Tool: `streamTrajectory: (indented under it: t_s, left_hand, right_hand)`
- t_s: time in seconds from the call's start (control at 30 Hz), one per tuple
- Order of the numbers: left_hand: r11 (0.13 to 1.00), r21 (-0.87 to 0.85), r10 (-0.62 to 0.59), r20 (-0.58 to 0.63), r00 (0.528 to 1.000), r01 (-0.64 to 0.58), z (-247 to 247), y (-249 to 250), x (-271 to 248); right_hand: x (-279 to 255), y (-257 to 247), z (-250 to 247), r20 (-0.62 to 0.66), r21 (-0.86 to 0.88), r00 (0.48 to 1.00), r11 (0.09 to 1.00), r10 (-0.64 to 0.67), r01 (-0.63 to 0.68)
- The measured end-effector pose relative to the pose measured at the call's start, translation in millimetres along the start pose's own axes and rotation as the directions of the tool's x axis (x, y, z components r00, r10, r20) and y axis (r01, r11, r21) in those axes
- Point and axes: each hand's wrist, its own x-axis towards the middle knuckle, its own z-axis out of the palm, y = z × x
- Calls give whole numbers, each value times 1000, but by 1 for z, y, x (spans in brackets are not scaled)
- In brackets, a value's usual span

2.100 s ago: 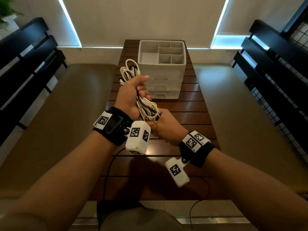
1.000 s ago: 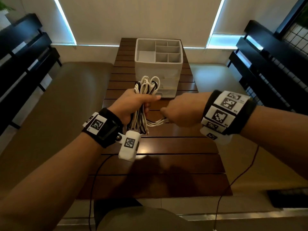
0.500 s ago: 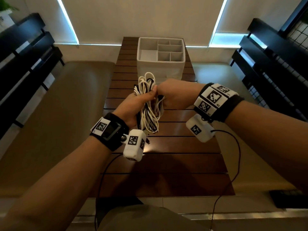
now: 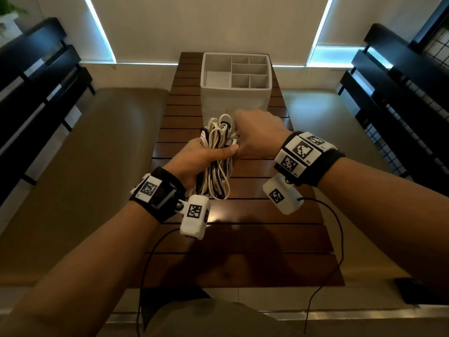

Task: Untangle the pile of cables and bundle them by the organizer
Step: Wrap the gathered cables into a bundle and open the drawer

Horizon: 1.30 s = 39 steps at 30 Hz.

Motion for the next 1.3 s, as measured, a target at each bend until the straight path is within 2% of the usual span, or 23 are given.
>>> streamTrajectory:
  t_s: [0.07,0.17,0.27,0.33,0.37,0.4,0.47,0.5,0.53,0.63,0.7,0.8,0.87,0.93,1.03,1.1,1.2,1.23,1.3]
  left_hand:
    - [1000,-5,5,9,1000,-5,0,-1,-1]
    - [998,-66,5,24,1000,-4,1,-2,-2]
    - [992,-125,17,8,1000,-16,5,1,-2]
    - [987,-161,22,-3,1000,-23,8,2,-1]
    - [984,-175,23,-12,1000,-25,9,3,0]
    - [982,-187,25,-17,1000,-28,10,5,1]
    - [979,-201,30,-20,999,-33,7,6,2]
    - [980,-197,29,-26,999,-34,6,6,3]
    - [984,-174,29,-37,999,-35,6,5,2]
    - [996,-71,57,-38,998,-60,15,4,1]
    - [997,-29,76,-26,997,-77,22,3,3]
    - [998,12,69,-25,997,-69,23,2,2]
    - [998,36,51,-24,998,-50,24,-2,0]
    - [993,108,52,-8,999,-51,28,-2,-5]
    - [980,173,100,7,995,-100,32,-1,-6]
    - [976,172,139,-14,990,-135,33,2,-5]
    - [966,179,192,-14,981,-186,36,5,-6]
    - [965,177,200,-19,980,-193,37,5,-7]
    - [969,145,208,-40,977,-200,38,3,-8]
  right_hand:
    - [-1,2,-1,-12,50,1000,999,18,-17]
    - [-1,5,-4,91,234,988,967,-122,98]
    - [-4,15,-12,204,539,960,841,-193,55]
    - [-7,23,-14,227,641,947,767,-226,30]
    - [-9,27,-14,224,709,943,705,-247,16]
    - [-11,31,-13,221,806,938,592,-268,-21]
    - [-13,37,-11,190,953,943,282,-272,-111]
    - [-14,35,-10,158,976,959,185,-234,-116]
    - [-16,29,-10,122,981,978,172,-168,-93]
    - [-22,0,-3,32,927,999,375,-18,-23]
    - [-22,-17,3,-24,909,999,417,27,11]
    - [-16,-28,9,-128,845,991,528,50,82]
    - [-13,-26,11,-128,806,991,588,48,76]
    - [-13,-22,8,-107,815,993,576,43,63]
    - [-14,-23,7,-158,893,974,445,164,70]
    - [-14,-26,8,-224,919,928,382,297,99]
    - [-14,-25,9,-245,955,854,267,458,131]
    - [-14,-24,10,-251,956,835,261,490,134]
    - [-17,-19,13,-305,931,790,343,533,128]
